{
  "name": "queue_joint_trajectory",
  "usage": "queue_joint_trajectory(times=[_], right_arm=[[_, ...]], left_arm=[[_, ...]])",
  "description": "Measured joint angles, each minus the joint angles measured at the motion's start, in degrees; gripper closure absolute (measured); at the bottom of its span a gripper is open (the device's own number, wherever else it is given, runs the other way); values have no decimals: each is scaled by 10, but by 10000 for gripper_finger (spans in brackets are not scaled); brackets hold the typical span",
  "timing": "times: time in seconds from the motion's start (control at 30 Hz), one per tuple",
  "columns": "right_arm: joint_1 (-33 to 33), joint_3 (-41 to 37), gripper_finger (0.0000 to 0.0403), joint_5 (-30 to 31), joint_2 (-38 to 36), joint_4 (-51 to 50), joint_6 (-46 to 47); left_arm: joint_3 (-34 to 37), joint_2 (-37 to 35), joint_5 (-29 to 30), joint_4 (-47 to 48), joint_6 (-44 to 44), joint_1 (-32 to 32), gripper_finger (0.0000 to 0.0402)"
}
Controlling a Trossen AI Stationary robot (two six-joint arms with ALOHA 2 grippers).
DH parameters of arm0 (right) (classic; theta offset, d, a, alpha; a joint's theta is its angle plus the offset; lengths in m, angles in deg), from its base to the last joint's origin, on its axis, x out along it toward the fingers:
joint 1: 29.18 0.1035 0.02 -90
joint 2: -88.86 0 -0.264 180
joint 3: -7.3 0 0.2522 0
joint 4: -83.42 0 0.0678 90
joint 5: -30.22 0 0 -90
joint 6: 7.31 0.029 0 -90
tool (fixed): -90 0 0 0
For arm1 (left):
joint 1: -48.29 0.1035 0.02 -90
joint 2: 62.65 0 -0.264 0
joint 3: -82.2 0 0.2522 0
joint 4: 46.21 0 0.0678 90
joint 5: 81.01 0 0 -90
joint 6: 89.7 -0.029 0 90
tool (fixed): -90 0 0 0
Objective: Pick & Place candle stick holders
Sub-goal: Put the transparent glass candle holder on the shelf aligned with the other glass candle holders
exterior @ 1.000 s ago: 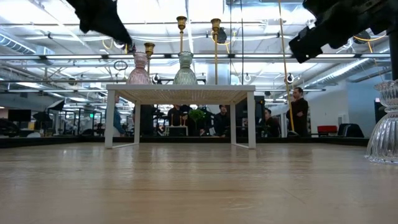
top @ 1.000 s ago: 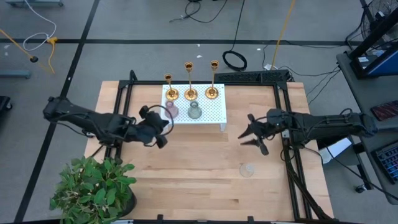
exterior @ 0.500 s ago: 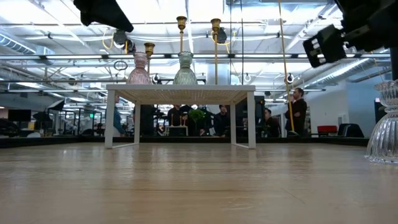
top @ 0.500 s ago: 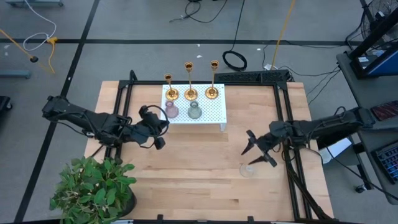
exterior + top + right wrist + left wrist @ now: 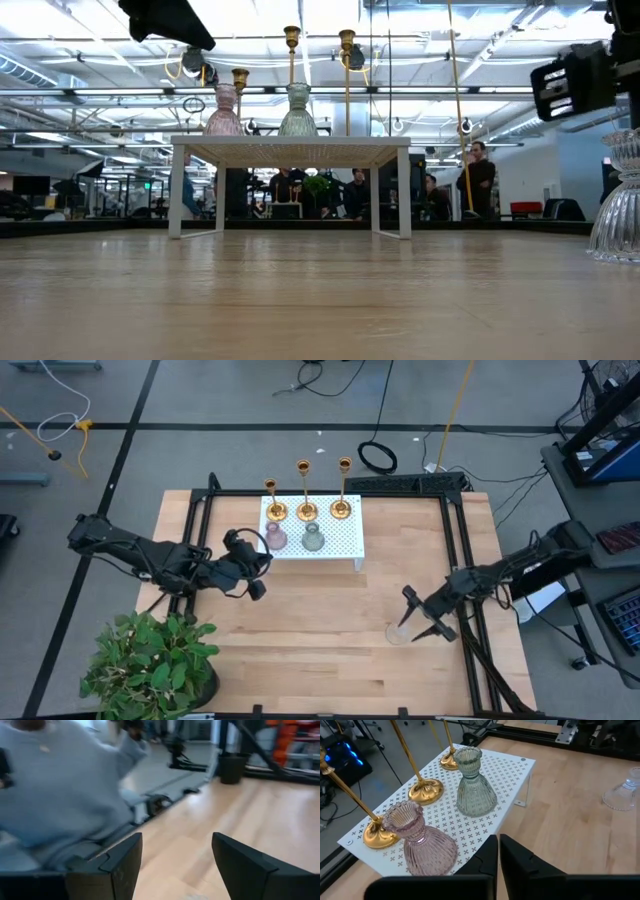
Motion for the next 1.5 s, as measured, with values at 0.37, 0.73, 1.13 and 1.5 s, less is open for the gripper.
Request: queue_joint_trajectory(times=[0.37,0.73,1.13,1.5], right_arm=[[42,-6,167,83,64,-8,-9],[44,-8,167,134,119,-3,1],[44,-8,181,161,176,-3,11],[43,-8,242,205,227,59,21]], left_arm=[[0,0,1,-3,1,1,396],[0,0,0,-5,-1,1,378],[0,0,0,-16,-3,1,382],[0,0,0,-36,-28,1,394]])
